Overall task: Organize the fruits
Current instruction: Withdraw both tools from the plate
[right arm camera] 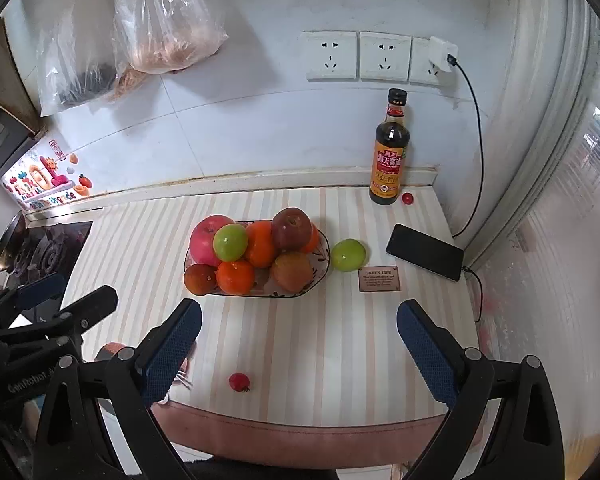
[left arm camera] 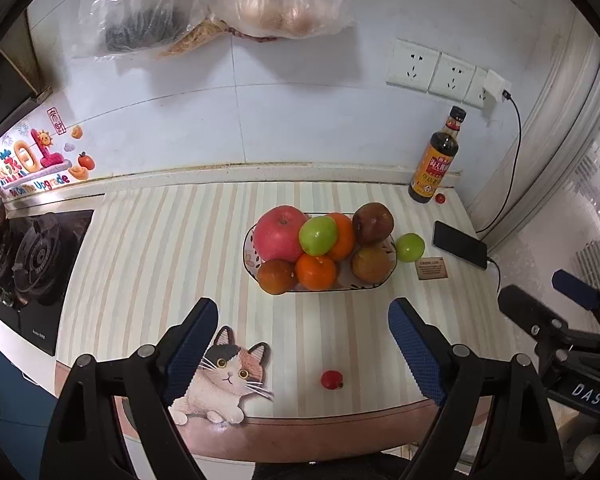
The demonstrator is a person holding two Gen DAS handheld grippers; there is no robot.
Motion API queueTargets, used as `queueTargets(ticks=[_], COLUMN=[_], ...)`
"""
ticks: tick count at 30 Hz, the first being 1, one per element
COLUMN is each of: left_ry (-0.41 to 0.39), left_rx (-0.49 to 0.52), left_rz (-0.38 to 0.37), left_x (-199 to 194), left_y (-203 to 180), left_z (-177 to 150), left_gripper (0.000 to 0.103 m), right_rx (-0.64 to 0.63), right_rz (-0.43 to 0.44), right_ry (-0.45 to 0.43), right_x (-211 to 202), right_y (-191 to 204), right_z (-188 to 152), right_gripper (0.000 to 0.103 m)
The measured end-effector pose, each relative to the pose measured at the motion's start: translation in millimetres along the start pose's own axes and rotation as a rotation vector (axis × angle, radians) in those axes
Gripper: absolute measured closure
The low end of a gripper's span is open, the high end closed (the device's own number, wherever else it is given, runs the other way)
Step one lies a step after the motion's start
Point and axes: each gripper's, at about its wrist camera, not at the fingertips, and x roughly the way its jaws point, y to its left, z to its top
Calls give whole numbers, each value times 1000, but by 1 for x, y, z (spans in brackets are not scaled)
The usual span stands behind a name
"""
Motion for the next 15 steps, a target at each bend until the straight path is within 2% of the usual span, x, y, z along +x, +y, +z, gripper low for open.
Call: queueTargets(ticks=[10,12,13,15], left_ry=[-28,-21,-8,2], left_rx=[-10,-15,-15,-24], left_rz=[25,32,34,51], left_x=[-7,0,7,18], left_y=[3,5,7,11], left_z=[3,4,5,5], left_gripper=[16,10,0,0], right_rx=[23,52,76,132], right_rz=[46,75,96,145], right_ry=[1,8,15,50], right_x=[-6,2,9,29], right_y=[-4,-10,-16,-30], right_z=[-2,0,1,4], right_gripper=[3,3,3,3])
